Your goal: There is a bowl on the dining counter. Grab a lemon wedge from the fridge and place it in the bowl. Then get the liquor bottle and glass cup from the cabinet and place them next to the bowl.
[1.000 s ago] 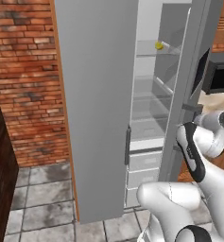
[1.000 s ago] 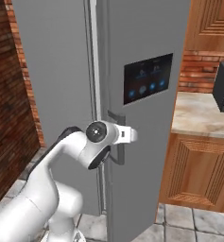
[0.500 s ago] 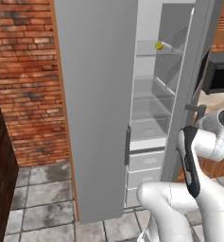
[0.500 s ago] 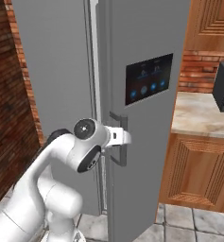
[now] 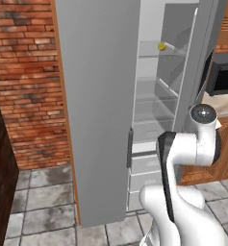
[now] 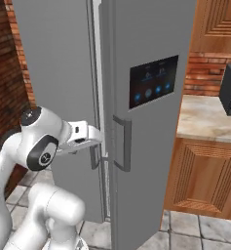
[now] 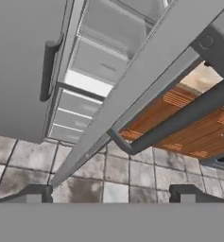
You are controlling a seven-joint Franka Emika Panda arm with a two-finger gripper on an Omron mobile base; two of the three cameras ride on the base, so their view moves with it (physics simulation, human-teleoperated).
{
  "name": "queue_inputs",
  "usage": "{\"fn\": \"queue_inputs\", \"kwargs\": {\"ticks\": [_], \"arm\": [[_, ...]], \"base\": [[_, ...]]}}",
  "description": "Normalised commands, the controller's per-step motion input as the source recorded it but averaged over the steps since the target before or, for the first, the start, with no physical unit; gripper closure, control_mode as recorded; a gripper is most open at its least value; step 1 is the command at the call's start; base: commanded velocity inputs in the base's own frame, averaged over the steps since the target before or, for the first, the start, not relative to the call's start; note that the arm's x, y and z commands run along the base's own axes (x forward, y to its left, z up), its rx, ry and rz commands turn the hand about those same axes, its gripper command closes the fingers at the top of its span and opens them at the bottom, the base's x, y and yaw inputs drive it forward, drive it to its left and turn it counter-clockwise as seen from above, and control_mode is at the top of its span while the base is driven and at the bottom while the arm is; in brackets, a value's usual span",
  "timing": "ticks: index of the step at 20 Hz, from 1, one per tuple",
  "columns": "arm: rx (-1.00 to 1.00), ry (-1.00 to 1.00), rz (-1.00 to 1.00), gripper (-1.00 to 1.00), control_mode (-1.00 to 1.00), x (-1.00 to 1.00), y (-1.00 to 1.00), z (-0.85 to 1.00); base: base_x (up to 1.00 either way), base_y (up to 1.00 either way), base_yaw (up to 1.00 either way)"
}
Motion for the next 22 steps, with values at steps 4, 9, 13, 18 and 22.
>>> {"fn": "queue_inputs", "kwargs": {"ticks": [4, 9, 13, 18, 22], "arm": [[-0.18, 0.29, 0.0, -1.0, -1.0, 0.25, 0.86, 0.0], [-0.12, 0.23, 0.0, -1.0, -1.0, 0.69, 0.35, 0.0], [-0.23, 0.0, 0.0, -1.0, -1.0, 0.72, 0.01, -0.04], [-0.18, 0.06, 0.0, -1.0, -1.0, 0.96, -0.08, -0.21], [-0.12, 0.08, 0.0, -1.0, -1.0, 0.88, -0.16, -0.26]], "base": [[0.0, 0.0, 0.0], [0.0, 0.0, 0.0], [0.0, 0.0, 0.0], [0.0, 0.0, 0.0], [0.0, 0.0, 0.0]]}}
